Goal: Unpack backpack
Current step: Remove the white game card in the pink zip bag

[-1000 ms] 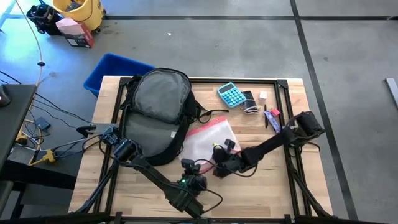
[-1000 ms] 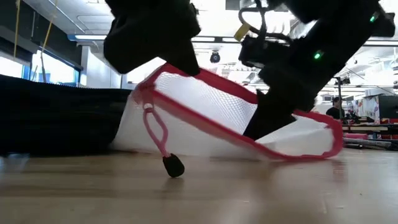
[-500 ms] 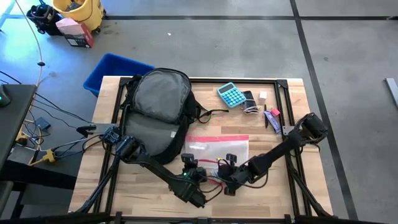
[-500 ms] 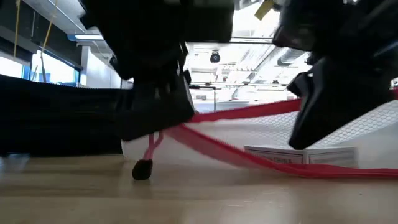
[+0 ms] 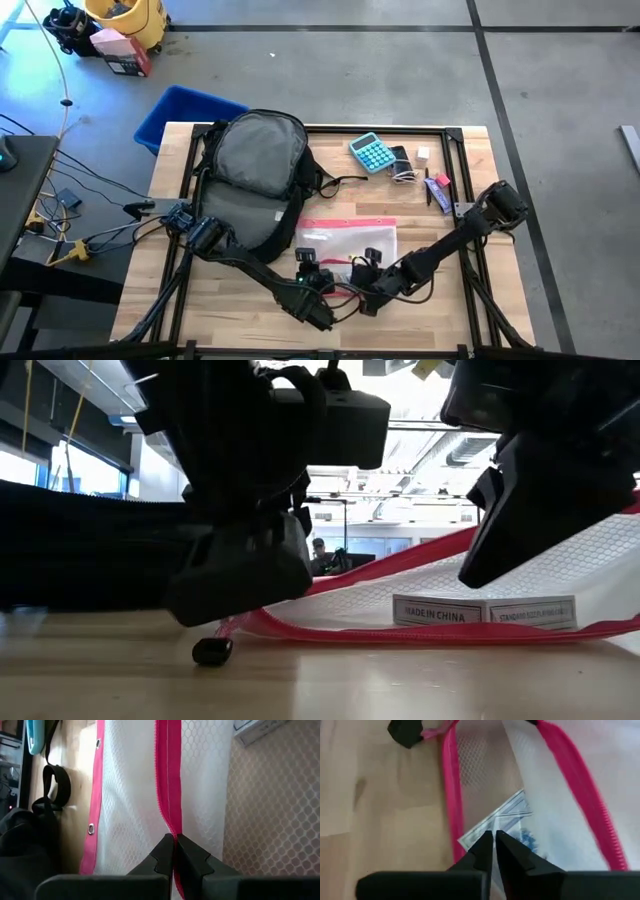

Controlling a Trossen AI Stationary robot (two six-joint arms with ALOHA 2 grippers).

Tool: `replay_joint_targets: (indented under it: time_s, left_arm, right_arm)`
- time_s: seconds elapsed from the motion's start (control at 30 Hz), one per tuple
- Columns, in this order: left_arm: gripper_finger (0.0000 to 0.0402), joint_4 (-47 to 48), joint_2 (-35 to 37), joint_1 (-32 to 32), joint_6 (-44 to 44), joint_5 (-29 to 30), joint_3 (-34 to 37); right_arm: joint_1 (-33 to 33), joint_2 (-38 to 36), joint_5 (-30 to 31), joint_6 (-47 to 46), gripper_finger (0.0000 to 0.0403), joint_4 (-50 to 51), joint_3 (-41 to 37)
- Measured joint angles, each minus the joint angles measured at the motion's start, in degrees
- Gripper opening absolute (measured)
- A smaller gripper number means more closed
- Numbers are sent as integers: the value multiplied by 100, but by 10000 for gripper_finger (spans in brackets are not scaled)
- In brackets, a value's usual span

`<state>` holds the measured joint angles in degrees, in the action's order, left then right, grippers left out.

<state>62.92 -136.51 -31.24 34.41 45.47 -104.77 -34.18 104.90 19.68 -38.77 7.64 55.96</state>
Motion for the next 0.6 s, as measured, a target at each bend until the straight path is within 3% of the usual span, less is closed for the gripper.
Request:
replay_joint_targets:
  time_s: [0.17, 0.37, 0.47, 0.6]
  left_arm:
    - [0, -17, 0, 4, -1, 0, 0]
    - [0, -86, 0, 22, -11, -2, 0]
    - [0, -215, -2, 35, 58, -4, 0]
    - [0, -384, -2, 99, 100, -41, 0]
  right_arm:
    - [-2, -2, -19, 31, 96, -310, 0]
    - [-41, 8, 378, 1063, 205, -801, 11]
    - [-75, 17, 582, 1139, 235, -700, 12]
    - [-182, 17, 574, 1054, 241, -539, 13]
